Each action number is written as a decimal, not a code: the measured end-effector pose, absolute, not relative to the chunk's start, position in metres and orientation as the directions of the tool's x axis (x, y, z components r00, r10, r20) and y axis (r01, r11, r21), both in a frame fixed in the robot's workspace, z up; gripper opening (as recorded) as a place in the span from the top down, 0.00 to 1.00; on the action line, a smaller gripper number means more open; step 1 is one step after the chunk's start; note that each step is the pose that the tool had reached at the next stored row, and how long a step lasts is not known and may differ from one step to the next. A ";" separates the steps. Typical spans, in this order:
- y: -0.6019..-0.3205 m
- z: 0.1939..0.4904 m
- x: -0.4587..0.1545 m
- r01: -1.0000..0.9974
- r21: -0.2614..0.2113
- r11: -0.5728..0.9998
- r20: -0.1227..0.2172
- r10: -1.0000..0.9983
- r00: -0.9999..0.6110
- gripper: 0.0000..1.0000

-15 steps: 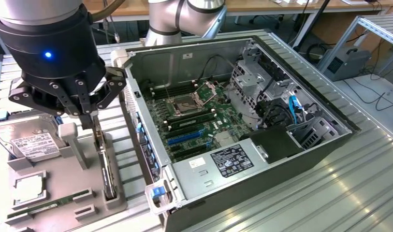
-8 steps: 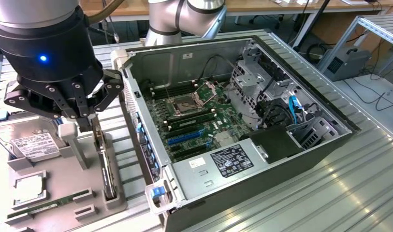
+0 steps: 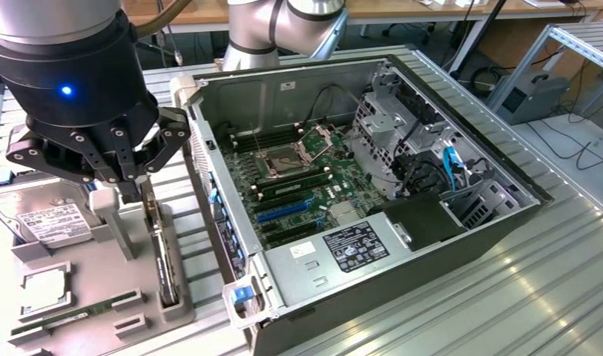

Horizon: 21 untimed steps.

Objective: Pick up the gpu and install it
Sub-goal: 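Pick up the gpu and move the gpu toward the slot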

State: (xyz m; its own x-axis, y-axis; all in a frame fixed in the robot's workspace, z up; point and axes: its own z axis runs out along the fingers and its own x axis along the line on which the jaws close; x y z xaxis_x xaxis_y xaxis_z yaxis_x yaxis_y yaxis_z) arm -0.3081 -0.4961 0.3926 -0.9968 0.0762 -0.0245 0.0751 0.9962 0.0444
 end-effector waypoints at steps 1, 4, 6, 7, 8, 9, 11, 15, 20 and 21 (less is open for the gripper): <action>-0.496 0.393 -0.308 0.075 0.044 0.996 -0.025 0.076 -0.997 0.89; -0.496 0.393 -0.308 0.075 0.044 0.996 -0.024 0.076 -0.997 0.89; -0.496 0.393 -0.308 0.075 0.044 0.996 -0.025 0.076 -0.997 0.89; -0.496 0.393 -0.308 0.075 0.044 0.996 -0.025 0.076 -0.997 0.89; -0.496 0.393 -0.308 0.075 0.044 0.996 -0.025 0.076 -0.997 0.89; -0.496 0.393 -0.308 0.075 0.044 0.996 -0.025 0.076 -0.997 0.83; -0.496 0.393 -0.308 0.075 0.044 0.996 -0.025 0.076 -0.997 0.64; -0.496 0.386 -0.308 0.075 0.044 0.996 -0.024 0.076 -0.997 0.64; -0.496 0.360 -0.308 0.075 0.044 0.996 -0.024 0.076 -0.997 0.64; -0.496 0.360 -0.308 0.075 0.044 0.996 -0.024 0.076 -0.997 0.64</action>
